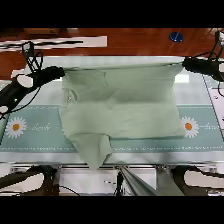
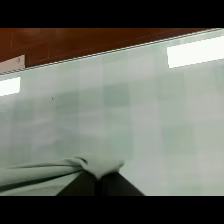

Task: Fold the shirts.

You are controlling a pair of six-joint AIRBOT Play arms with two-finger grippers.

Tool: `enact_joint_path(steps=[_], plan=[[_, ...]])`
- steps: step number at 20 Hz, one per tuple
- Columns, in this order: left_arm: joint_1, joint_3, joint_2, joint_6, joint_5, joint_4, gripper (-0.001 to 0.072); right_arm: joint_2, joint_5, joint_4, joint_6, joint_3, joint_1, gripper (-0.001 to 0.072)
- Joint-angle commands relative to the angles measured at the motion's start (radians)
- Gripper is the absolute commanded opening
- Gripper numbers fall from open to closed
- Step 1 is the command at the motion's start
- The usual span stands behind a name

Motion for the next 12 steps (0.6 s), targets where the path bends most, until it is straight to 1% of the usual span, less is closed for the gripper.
enact_joint_path(steps=[1,5,8,10,12], plan=[[-0.03,0.027,-0.057,-0.001,0.101,-0.001,0.0019,-0.044,-0.073,0.011,-0.013,0.0,-0.001,0.002],[-0.061,0.048,-0.106,0.0,0.095,-0.001,0.0019,-0.083,-0.053,0.023,-0.013,-0.001,0.003,0.002],[-0.044,0.048,-0.124,-0.001,-0.062,-0.001,0.0019,-0.087,0.042,-0.051,-0.011,0.0,-0.002,0.002],[-0.024,0.048,-0.11,-0.001,-0.18,-0.001,0.0018,-0.076,0.13,-0.064,-0.012,0.0,-0.011,0.002],[-0.011,0.048,-0.088,-0.001,-0.302,0.003,0.0018,-0.06,0.217,-0.114,-0.011,0.0,-0.016,0.002]])
